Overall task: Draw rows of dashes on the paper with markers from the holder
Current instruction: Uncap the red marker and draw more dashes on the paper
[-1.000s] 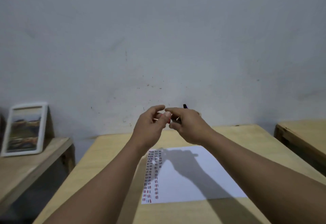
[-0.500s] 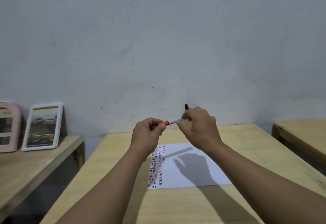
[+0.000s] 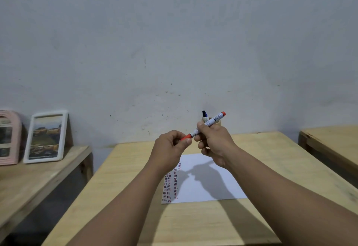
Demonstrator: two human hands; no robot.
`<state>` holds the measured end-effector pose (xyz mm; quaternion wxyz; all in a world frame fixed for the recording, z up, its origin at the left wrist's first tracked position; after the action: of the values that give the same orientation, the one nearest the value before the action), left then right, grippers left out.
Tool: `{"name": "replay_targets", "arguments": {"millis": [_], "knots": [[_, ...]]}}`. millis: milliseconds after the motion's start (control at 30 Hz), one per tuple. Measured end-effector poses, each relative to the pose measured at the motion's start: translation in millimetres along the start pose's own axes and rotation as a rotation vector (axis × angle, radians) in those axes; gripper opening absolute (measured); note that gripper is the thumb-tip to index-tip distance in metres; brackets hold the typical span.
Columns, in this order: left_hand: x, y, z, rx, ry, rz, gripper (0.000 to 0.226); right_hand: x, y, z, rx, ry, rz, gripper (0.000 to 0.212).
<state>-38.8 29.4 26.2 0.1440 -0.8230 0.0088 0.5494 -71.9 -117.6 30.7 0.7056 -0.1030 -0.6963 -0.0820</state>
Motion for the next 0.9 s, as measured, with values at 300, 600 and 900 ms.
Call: {"name": "replay_targets", "arguments": {"millis": [300, 600, 900], "knots": [[12.3, 5.6, -4.6, 0.101, -0.068, -0.143, 0.033, -9.9, -1.2, -10.1, 0.004, -0.023, 0.041, 0.026], [41.0, -17.9, -10.3, 0.013, -0.099, -0.207, 0.022, -15.8, -21.2, -29.9, -0.069, 0.002, 0.030, 0.022], [96.4, -29.2, 16.7, -0.102, -0.080, -0.596, 0.021, -70.3, 6.6, -35.3, -0.019, -0.068, 0.268, 0.018]]}}
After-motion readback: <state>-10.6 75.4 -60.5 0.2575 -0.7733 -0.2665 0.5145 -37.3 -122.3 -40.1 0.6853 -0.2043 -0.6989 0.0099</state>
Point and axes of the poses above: each hand's wrist, its own z-axis away from the middle knuckle, its own y-axis out of the palm, x = y × z, the point moved 5 cm from there along -z, towards the middle knuckle, and after that the axes turned 12 degrees about z, right-handed, at the moved point
